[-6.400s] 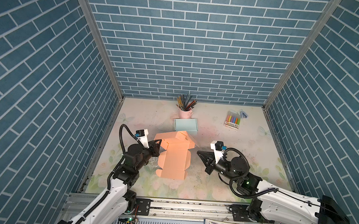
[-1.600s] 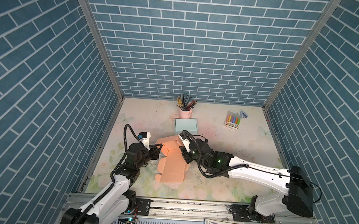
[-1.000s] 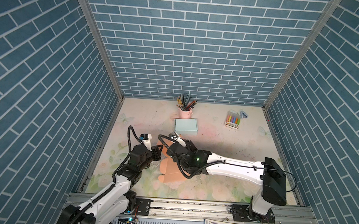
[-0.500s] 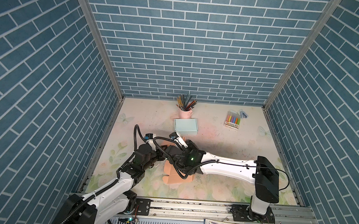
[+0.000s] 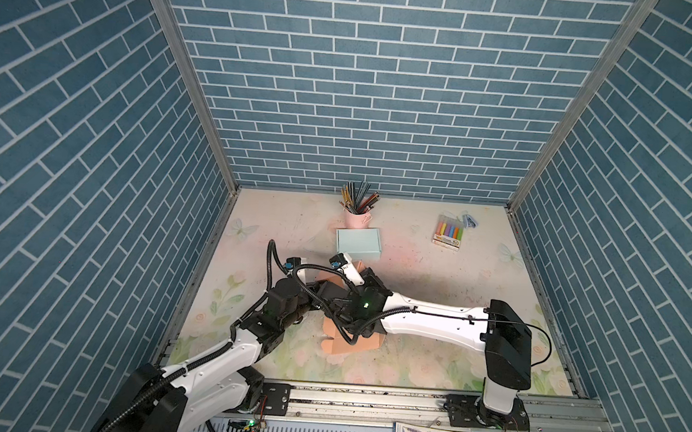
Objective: Fold the paper box
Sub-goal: 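Fold the upright wall over toward the left gripper with the right gripper, then release the wall and draw the right gripper back while the left holds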
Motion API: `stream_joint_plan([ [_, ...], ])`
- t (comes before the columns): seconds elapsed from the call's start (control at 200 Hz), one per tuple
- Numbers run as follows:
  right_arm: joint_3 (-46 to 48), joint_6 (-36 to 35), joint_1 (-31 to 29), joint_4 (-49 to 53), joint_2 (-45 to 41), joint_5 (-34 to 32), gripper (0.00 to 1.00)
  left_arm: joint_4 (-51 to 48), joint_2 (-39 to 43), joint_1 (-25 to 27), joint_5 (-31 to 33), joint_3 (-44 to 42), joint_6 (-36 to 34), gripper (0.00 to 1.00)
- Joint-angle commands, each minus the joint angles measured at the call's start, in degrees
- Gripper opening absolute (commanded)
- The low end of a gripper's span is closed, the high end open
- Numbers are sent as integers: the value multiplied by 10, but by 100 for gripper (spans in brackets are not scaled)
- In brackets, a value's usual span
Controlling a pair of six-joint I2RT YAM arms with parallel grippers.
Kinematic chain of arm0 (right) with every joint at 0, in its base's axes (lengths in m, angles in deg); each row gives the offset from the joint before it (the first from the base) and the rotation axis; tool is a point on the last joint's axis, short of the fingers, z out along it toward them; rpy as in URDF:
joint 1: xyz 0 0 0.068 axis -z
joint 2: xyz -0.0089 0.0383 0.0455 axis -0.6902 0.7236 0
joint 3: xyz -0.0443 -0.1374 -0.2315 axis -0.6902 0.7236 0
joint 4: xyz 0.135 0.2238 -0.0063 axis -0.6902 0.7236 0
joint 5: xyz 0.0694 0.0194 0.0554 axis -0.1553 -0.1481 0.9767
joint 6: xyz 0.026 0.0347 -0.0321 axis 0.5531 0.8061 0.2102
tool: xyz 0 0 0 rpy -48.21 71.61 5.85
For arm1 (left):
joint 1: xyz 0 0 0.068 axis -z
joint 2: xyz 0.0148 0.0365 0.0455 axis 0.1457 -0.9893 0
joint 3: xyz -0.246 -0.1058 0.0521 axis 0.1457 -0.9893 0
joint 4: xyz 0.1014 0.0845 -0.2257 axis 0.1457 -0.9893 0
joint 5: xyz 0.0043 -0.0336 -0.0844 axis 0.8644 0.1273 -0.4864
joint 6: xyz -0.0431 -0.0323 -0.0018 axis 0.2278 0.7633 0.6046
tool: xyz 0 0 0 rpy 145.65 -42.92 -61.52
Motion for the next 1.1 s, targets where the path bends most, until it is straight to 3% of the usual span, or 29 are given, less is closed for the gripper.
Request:
stream_joint_plan([
  [0.0,1,-4,4,19,-2,-22,3,40,9,14,-21,23,-8,0],
  [0.33,-2,-11,7,3,1,-8,0,42,3,28,17,22,-4,0],
  [0.425,9,-14,4,-16,-14,0,16,42,-5,29,29,24,-2,0],
  [0.58,50,-25,-3,-68,-58,25,31,47,-19,29,38,28,-2,0],
  [0.865,96,0,-10,-111,-104,71,49,33,-51,30,46,49,-8,0],
  [1.095,173,-18,-10,-192,-196,128,62,26,-53,29,60,49,-11,0],
])
